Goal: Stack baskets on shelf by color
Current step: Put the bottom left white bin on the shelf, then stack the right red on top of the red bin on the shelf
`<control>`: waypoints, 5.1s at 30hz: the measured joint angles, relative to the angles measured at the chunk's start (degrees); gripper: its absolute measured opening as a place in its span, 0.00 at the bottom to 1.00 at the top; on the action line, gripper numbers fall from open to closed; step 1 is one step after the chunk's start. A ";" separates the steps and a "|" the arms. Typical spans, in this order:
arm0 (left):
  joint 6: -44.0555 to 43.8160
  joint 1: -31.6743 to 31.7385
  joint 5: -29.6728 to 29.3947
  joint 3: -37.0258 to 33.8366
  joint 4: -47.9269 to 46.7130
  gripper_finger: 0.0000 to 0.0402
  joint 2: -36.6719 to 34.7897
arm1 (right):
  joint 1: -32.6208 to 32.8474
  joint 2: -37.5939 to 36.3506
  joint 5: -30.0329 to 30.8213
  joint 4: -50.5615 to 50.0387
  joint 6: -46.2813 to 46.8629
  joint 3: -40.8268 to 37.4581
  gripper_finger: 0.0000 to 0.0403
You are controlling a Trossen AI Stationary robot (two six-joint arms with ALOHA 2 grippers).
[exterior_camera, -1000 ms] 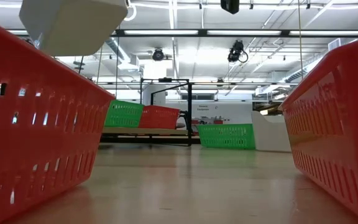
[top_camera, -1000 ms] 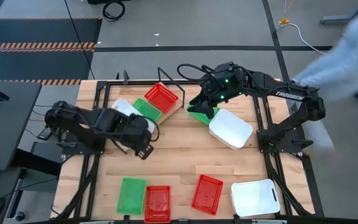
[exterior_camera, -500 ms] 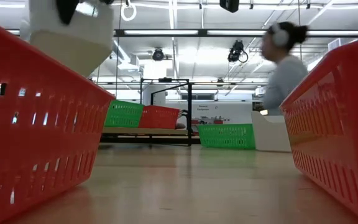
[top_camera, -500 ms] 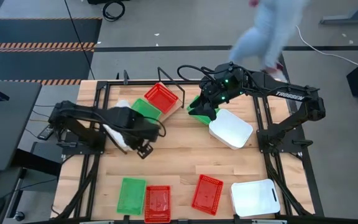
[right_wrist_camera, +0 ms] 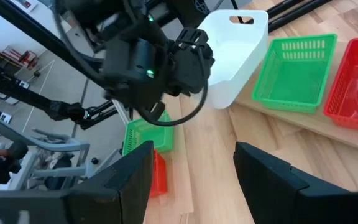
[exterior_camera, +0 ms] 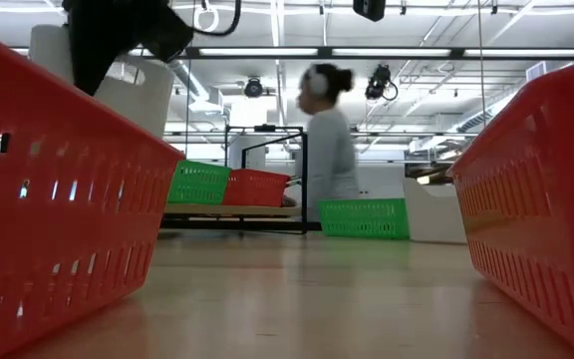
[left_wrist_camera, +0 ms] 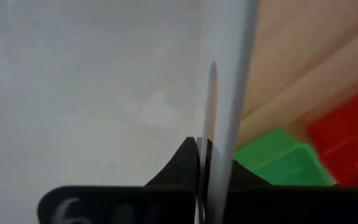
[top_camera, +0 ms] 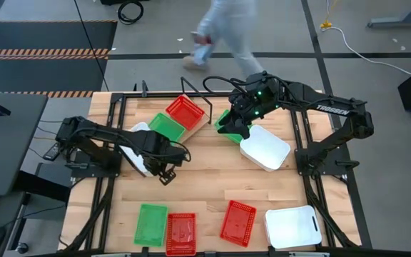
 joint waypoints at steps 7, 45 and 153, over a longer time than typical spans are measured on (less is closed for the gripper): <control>1.69 1.09 1.59 -6.13 7.26 0.02 -0.02 | 0.00 0.00 -0.09 -0.65 0.00 0.00 0.56; 7.87 6.44 -3.15 -17.00 9.05 0.21 -0.04 | 0.04 0.00 0.02 -1.16 1.01 0.00 0.56; 11.93 -19.22 -13.68 23.11 10.73 0.25 -0.82 | 11.48 -1.09 6.80 -21.99 17.86 -14.88 0.56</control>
